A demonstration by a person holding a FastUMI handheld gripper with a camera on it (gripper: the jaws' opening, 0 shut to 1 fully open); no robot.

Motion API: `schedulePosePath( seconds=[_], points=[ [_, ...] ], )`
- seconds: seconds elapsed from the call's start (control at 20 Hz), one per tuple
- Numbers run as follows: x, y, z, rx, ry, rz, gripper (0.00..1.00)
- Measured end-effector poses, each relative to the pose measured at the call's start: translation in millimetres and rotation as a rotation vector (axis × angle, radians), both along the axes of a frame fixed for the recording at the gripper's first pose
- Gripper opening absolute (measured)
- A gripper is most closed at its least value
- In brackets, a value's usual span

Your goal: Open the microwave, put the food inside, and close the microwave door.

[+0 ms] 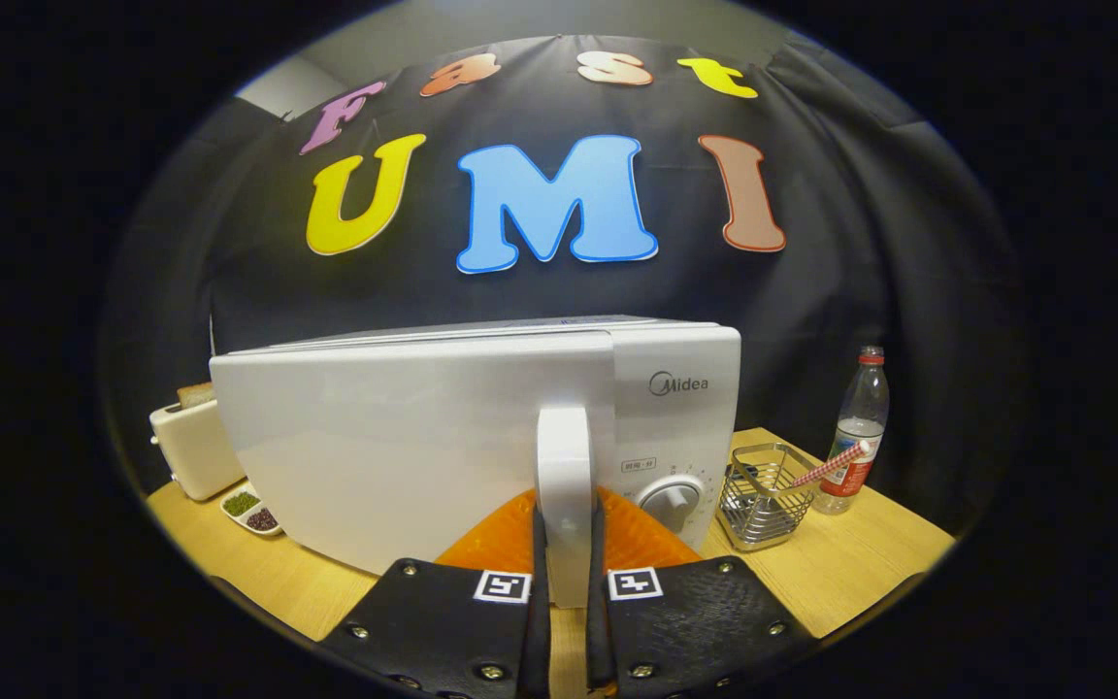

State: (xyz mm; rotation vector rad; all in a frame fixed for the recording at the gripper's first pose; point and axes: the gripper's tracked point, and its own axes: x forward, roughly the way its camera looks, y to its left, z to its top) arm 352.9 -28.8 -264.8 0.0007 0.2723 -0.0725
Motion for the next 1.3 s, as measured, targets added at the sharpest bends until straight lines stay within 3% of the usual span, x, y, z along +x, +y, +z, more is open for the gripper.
schedulePosePath(
  seconds=[0.6, 1.15, 1.3],
  points=[
    [-140, 81, 19, 0.106, 0.022, 0.153, 0.14],
    [-225, 213, 30, 0.146, 0.015, 0.332, 0.14],
    [-236, 245, 33, 0.087, -0.015, 0.317, 0.14]
  ],
)
